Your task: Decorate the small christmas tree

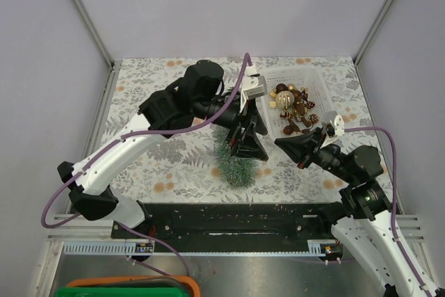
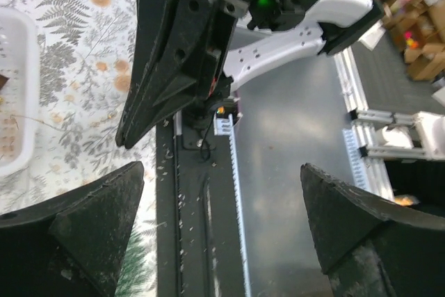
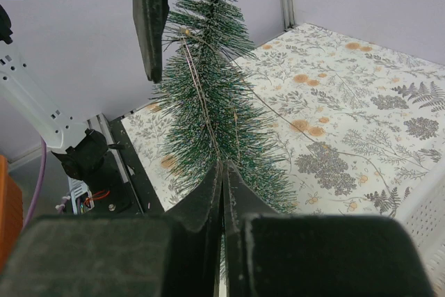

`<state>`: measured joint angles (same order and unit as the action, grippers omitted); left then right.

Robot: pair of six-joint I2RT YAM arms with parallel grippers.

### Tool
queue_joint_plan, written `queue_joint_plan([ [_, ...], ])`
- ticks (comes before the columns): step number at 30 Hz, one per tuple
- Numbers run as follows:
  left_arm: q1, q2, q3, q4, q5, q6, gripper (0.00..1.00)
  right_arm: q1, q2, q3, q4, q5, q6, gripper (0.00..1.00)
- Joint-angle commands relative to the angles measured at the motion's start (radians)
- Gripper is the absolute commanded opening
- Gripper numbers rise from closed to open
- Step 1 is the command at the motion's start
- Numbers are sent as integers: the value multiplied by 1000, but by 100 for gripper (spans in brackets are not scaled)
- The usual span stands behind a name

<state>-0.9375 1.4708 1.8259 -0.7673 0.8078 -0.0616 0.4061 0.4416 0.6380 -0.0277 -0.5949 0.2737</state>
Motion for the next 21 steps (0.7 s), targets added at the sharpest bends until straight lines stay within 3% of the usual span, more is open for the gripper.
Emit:
queue_joint_plan([
  [1,0,14,-10,186,60,-222,99,8,-17,37,-12,7,-50,0],
  [13,14,121,-2,289,19,-377,99,8,-17,57,-18,24,-76,0],
  [21,46,166,76,339,-128,-422,99,8,-21,45,-15,21,-71,0],
])
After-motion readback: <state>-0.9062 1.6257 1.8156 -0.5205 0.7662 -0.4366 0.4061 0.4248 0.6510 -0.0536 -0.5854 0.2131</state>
